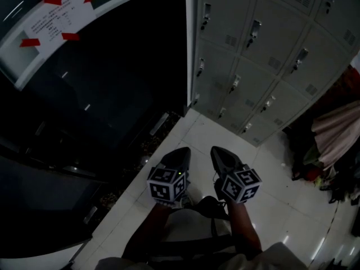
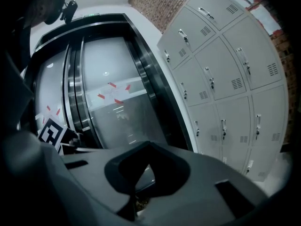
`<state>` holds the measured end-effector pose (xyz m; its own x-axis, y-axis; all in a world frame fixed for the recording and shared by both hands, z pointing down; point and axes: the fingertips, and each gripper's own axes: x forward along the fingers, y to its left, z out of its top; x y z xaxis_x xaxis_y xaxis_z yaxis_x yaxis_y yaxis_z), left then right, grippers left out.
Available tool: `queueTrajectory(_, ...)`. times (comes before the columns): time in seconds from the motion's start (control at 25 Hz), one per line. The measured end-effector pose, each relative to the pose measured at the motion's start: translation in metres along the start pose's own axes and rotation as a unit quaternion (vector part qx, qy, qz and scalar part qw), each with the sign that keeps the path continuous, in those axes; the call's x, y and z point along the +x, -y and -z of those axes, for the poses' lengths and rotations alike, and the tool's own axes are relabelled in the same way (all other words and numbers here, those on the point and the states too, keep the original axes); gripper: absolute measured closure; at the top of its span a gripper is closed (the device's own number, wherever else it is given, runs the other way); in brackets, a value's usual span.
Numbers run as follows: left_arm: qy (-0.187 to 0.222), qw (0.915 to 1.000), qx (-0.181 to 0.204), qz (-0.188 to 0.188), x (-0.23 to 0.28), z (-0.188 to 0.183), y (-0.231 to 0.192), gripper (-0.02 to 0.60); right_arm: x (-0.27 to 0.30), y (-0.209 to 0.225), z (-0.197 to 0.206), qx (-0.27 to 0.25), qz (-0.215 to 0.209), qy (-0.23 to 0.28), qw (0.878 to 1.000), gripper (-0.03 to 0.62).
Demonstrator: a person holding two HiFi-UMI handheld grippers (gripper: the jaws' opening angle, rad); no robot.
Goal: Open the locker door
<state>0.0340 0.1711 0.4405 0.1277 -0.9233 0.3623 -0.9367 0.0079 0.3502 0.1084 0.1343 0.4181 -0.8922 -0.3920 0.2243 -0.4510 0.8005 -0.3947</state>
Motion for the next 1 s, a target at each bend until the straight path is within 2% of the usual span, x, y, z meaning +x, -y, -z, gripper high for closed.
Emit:
queueTrajectory(0.24,0.01,0.9999,-0.003,0.006,0.024,-0.02,-0.023,0.588,0.029,0.019,-0.008,-0.006,0.021,0.005,1.0,0.579)
queueTrajectory(0.48,-0.003,0.9999,-0.006,0.01,0.064,-0.027,-0.042,0.588,0.065,0.05,-0.016,0.0,0.028,0.003,1.0,0.579)
queueTrajectory(1.0,-0.013,0.9997,0.003,0.02,0.197,-0.095,-0.12,0.588,0.21,0.134,-0.065,0.002,0.045,-0.003,0.999,0.577)
